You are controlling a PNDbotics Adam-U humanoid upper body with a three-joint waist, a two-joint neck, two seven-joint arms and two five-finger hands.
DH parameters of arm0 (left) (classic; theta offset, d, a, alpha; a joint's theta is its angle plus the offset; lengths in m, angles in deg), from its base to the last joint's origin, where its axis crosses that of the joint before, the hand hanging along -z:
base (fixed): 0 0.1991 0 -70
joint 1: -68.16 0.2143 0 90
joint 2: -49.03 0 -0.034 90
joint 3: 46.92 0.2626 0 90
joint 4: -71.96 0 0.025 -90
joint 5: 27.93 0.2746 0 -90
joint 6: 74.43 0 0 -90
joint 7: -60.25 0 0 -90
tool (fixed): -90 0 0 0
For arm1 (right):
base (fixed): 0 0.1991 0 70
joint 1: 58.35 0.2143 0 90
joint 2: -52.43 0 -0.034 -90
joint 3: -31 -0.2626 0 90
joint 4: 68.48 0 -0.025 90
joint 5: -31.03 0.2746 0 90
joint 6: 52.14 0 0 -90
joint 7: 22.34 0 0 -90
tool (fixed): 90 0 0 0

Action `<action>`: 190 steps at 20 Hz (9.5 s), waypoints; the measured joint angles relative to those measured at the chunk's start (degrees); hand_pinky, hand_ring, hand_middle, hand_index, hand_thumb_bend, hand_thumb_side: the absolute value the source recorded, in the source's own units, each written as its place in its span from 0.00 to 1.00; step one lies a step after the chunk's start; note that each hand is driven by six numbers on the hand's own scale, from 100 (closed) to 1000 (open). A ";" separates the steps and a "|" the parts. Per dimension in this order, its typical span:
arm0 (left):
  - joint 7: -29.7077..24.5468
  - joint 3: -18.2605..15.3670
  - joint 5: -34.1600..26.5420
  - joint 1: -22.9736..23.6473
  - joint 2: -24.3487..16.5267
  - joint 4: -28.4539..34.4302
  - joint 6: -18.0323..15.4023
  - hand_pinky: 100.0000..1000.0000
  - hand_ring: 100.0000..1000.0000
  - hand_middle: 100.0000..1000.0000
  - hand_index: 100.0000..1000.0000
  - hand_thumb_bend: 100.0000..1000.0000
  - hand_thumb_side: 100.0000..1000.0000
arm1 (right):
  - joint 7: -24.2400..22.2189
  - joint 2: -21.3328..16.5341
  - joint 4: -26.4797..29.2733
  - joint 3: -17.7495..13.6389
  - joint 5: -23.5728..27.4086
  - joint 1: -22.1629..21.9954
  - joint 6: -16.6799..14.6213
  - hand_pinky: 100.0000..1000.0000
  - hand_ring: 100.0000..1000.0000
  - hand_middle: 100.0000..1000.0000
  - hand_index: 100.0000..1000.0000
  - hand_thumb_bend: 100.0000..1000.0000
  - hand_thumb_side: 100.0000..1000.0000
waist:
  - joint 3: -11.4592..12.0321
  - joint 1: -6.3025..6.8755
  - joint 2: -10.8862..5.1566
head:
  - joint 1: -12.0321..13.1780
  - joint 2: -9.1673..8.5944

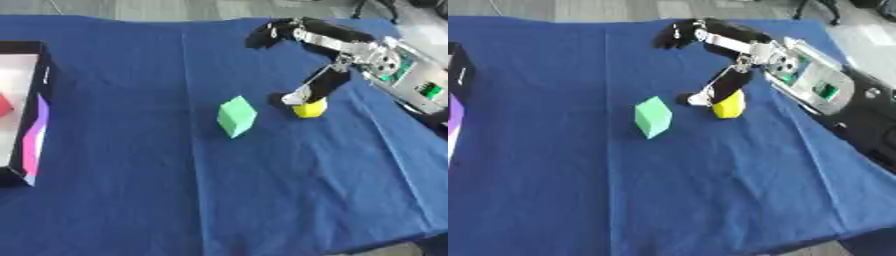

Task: Pick up the objects with one hand, pass them to the other hand, and then place them into the box on the other side of the table.

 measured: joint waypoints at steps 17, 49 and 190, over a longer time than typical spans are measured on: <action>-0.36 0.34 -0.91 -0.66 -0.23 2.20 0.62 1.00 0.62 0.50 0.66 0.00 0.24 | -4.64 1.19 0.03 2.58 -7.40 1.17 2.16 0.84 0.84 0.84 0.86 0.35 0.00 | 1.38 -0.37 2.27 | -1.12 -0.19; -0.75 0.34 0.03 -1.50 -0.23 3.13 0.65 1.00 0.62 0.48 0.65 0.00 0.23 | -8.52 3.78 -5.12 3.12 -13.12 1.68 5.21 0.83 0.79 0.73 0.83 0.31 0.00 | 3.66 -1.53 4.31 | -3.11 -1.24; -15.99 15.48 17.23 -11.49 8.91 -8.02 -0.47 1.00 0.82 0.67 0.90 0.00 0.14 | 32.06 26.28 -3.29 22.95 1.93 13.64 3.20 0.57 0.55 0.47 0.53 0.17 0.00 | -2.86 3.73 -2.73 | 3.26 1.95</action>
